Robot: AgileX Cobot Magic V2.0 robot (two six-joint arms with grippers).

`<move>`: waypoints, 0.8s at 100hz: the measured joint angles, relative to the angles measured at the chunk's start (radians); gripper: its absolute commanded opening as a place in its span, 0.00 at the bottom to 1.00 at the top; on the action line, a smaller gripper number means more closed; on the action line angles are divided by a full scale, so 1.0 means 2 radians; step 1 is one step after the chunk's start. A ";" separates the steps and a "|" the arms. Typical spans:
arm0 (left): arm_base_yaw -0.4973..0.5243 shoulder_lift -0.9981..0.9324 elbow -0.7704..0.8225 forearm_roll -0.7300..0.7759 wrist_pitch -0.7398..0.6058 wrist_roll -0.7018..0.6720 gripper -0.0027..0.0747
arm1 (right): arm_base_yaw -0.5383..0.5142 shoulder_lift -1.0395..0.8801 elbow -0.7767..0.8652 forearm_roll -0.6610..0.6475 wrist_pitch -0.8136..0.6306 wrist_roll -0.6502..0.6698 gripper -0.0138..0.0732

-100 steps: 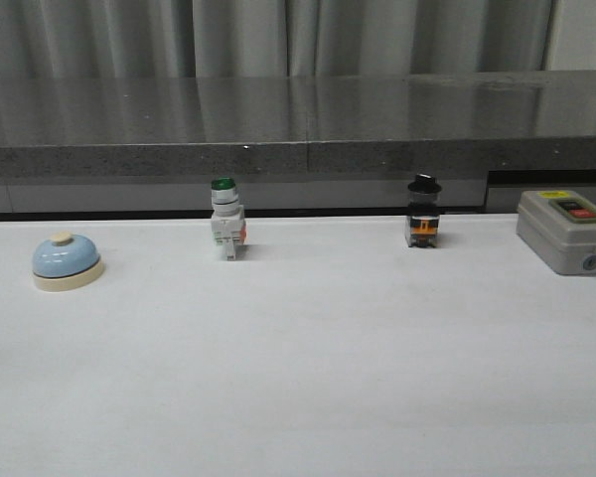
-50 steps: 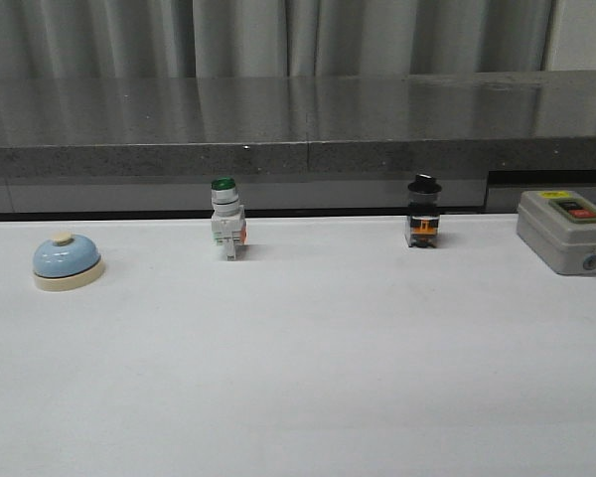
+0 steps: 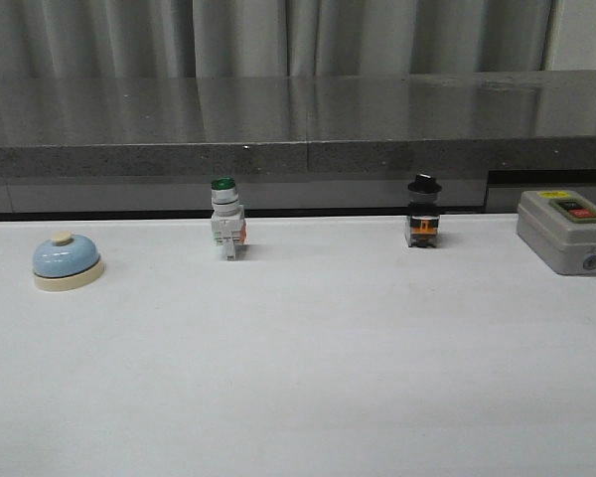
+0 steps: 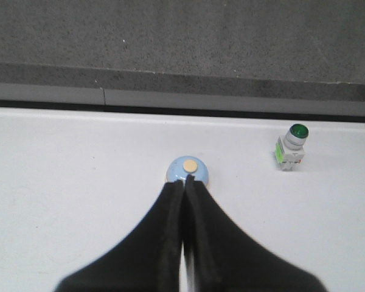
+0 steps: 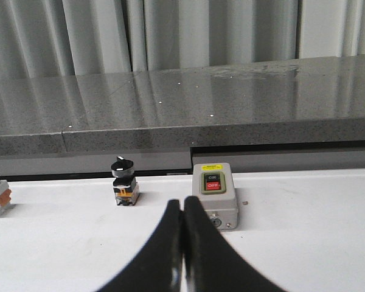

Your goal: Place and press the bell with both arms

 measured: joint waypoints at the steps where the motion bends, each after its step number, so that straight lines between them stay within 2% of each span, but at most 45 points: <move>1: 0.000 0.002 -0.001 0.000 0.000 0.000 0.01 | 0.000 0.000 0.000 0.000 0.000 0.000 0.09; 30: 0.000 0.069 -0.003 -0.022 0.012 0.000 0.01 | 0.000 0.000 0.000 0.000 0.000 0.000 0.09; 37: 0.000 0.074 -0.003 -0.022 0.017 0.000 0.06 | 0.000 0.000 0.000 0.000 0.000 0.000 0.09; 46: 0.000 0.076 -0.003 -0.022 0.020 0.001 0.23 | 0.000 0.000 0.000 0.000 0.000 0.000 0.09; 51: 0.000 0.076 -0.003 -0.022 0.020 0.001 0.38 | 0.000 0.000 0.000 0.000 0.000 0.000 0.09; 63: 0.000 0.076 -0.003 -0.017 0.022 0.002 0.81 | 0.000 0.000 0.000 0.000 0.000 0.000 0.09; 68: 0.000 0.076 -0.003 -0.015 0.023 0.002 0.93 | 0.000 0.000 0.000 0.000 0.000 0.000 0.09; 71: 0.000 0.076 -0.003 -0.014 0.024 0.002 0.97 | 0.000 0.000 0.000 0.000 0.000 0.000 0.09; 80: 0.000 0.076 -0.003 -0.013 0.029 0.003 0.91 | 0.000 0.000 0.000 0.000 0.000 0.000 0.09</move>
